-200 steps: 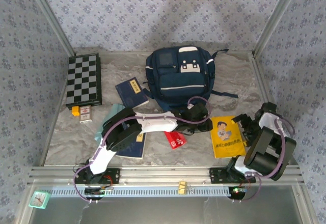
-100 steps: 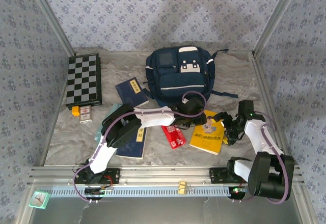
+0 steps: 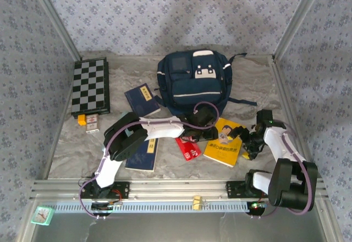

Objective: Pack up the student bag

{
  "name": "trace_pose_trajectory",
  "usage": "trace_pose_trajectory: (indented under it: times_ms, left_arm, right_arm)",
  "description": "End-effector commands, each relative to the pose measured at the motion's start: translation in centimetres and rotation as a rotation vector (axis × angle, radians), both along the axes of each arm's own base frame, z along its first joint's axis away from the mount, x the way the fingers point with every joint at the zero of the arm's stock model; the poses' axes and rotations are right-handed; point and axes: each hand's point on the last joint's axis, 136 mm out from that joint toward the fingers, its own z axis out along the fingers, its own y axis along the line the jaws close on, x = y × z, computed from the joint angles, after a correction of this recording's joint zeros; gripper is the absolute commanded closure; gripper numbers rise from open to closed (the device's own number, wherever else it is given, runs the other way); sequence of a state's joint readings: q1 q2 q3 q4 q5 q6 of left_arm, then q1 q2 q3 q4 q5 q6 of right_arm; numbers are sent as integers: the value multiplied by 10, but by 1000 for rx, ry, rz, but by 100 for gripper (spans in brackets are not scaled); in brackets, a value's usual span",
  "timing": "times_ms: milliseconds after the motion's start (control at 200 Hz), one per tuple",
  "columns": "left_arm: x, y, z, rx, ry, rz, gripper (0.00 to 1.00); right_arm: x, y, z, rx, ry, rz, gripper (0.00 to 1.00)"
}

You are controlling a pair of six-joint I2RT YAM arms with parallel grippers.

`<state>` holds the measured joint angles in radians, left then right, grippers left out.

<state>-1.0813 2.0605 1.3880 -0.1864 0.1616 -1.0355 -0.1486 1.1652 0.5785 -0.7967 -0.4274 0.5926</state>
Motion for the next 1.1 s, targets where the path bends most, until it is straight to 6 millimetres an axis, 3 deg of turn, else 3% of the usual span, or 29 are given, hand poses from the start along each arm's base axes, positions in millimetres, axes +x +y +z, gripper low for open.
trace_pose_trajectory:
  times_ms: [0, 255, 740, 945, 1094]
  left_arm:
    - [-12, -2, 13, -11, 12, -51, 46]
    - [-12, -2, 3, 5, 21, -56, 50]
    - [-4, 15, -9, 63, 4, -30, 54]
    - [-4, 14, -7, 57, 3, -33, 54]
    - [-5, 14, -7, 55, 7, -35, 55]
  right_arm:
    - [-8, 13, 0, 63, -7, 60, 8]
    - [-3, 23, -2, 99, -13, 110, 18]
    - [10, 41, 44, 183, -177, 184, 32]
    - [15, 41, 54, 179, -219, 184, 43]
    - [14, 42, 50, 185, -212, 182, 51]
